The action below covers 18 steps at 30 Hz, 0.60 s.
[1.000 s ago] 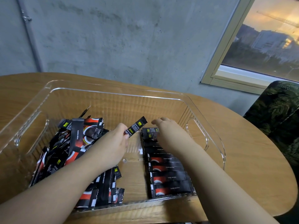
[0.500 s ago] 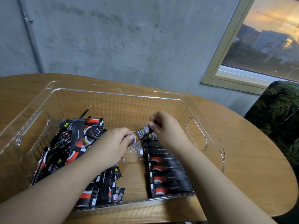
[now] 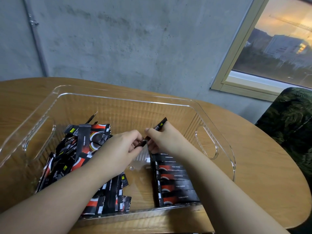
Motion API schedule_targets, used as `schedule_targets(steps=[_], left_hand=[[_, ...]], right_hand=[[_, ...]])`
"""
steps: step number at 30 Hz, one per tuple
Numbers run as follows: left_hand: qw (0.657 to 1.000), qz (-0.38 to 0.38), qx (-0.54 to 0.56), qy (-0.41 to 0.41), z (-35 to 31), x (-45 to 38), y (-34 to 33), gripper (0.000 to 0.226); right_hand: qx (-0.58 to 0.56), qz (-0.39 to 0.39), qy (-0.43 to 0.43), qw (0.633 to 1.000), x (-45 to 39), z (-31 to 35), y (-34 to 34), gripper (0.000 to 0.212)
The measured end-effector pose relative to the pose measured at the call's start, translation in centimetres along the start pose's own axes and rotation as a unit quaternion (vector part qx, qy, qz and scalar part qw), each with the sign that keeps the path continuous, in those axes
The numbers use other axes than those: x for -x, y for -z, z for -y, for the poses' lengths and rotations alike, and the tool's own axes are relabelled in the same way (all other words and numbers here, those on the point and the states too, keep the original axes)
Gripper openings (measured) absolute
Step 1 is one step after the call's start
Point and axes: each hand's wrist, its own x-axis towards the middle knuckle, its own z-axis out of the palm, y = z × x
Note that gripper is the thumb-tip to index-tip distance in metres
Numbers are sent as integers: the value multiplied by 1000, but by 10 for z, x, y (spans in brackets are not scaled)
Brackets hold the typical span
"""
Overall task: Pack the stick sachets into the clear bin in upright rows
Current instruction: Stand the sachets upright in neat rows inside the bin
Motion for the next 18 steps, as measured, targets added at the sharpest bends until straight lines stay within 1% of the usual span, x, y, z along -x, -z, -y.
schedule_targets(steps=[2,4,6,8,10,12,13,14,16,18], left_hand=[[999,28,17,10,2,0,-1,18],[998,53,16,18,3,1,-2,24],[998,64,13,21,4,1,-4,23],[997,65,25,23,5,0,-6,21],[997,68,34,26,6,0,-7,18],[997,67,24,29,7,0,-7,15],[997,62,20,29,8,1,-7,14],[998,55,17,29,8,0,-7,13],[999,36,9,35,9,0,-7,14],[999,17,0,50,9,1,-7,16]], right_hand=[[87,-26,22,996,0,3,8,21],[179,-66,60,980,-1,2,17,15],[212,-62,91,971,-3,-1,22,10],[223,-64,101,967,-5,-3,24,5],[242,-73,106,962,-6,-4,26,6],[298,-50,106,947,-6,-4,26,6],[335,-25,102,936,-6,-4,25,7],[371,3,100,923,-6,-5,23,12],[433,49,106,894,-5,-7,16,28],[476,72,114,869,-3,-10,6,42]])
